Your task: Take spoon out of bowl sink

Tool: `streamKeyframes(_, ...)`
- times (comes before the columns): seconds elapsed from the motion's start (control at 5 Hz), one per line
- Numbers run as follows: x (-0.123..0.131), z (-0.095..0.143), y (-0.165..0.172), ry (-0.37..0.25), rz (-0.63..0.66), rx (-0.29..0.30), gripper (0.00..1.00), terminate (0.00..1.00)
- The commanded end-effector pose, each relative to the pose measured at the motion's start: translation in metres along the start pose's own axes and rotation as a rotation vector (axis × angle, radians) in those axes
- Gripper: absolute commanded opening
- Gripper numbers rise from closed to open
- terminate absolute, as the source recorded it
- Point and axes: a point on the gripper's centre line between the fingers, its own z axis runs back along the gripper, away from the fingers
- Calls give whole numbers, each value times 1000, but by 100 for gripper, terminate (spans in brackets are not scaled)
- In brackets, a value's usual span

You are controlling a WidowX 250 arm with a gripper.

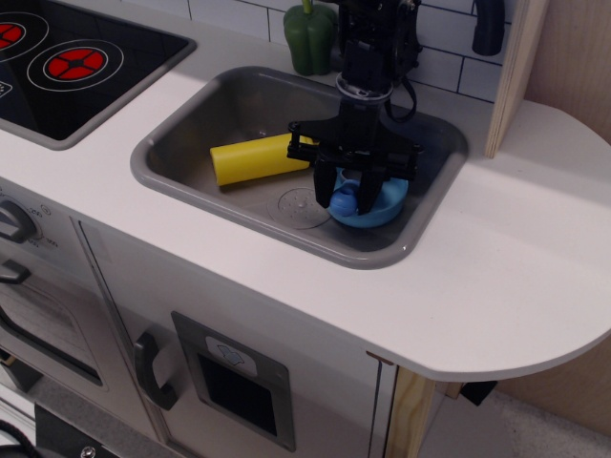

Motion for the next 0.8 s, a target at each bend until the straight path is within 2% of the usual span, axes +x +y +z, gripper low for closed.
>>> streamKeyframes(0.0, 19, 45, 6, -79, 20, -67, 0, 0)
streamKeyframes(0.2, 21, 72, 18, -150, 31, -109, 0, 0)
streamKeyframes(0.4, 9, 83, 31, -213, 36, -119, 0, 0)
streamKeyframes(0.6, -9, 81, 37, -291, 178, -108, 0, 0)
